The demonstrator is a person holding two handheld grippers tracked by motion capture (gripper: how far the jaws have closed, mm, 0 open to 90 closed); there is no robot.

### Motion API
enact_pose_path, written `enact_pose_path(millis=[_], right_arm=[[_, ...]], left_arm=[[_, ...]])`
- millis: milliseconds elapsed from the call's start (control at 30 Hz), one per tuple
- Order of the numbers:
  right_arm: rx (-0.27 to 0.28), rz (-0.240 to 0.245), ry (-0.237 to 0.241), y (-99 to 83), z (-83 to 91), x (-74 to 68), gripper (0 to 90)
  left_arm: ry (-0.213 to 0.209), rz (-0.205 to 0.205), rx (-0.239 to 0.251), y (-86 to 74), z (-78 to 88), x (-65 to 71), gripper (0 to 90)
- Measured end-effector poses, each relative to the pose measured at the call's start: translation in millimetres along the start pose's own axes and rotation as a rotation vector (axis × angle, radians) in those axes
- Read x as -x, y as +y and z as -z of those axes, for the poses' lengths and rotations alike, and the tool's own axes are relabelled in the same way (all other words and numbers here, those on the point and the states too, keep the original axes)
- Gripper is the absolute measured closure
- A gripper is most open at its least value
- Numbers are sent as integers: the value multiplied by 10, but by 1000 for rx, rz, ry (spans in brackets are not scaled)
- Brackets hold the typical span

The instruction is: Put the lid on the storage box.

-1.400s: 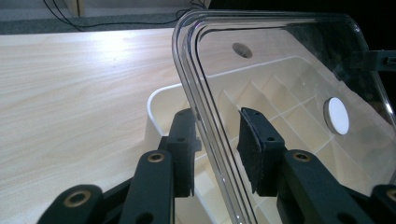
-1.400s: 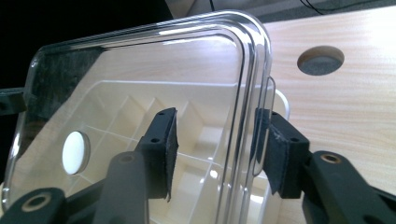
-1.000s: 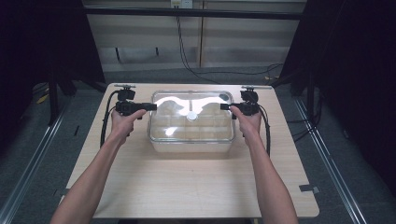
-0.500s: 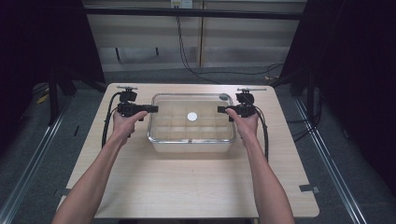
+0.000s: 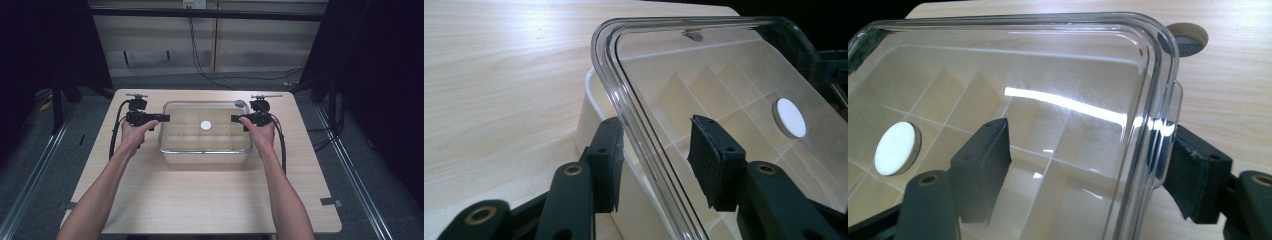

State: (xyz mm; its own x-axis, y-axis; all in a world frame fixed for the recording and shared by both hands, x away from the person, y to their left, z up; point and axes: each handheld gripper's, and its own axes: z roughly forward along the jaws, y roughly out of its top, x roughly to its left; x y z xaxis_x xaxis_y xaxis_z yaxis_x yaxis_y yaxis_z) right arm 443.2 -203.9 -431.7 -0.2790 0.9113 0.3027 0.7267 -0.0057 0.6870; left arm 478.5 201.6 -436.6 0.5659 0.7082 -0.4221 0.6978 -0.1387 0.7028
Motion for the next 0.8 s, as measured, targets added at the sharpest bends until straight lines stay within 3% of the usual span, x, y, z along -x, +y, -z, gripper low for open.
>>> enact_pose_path(millis=[533,667,800], right_arm=[[-31,-47,28,-109,-102,71,235],[-15,-45,23,-118,-84,94,267],[-10,-66,38,-146,-64,125,272]], left_arm=[[15,3,-39,-61,-95,3,512],[36,-18,-36,-72,-84,14,499],[42,-5,-43,-92,-75,31,464]])
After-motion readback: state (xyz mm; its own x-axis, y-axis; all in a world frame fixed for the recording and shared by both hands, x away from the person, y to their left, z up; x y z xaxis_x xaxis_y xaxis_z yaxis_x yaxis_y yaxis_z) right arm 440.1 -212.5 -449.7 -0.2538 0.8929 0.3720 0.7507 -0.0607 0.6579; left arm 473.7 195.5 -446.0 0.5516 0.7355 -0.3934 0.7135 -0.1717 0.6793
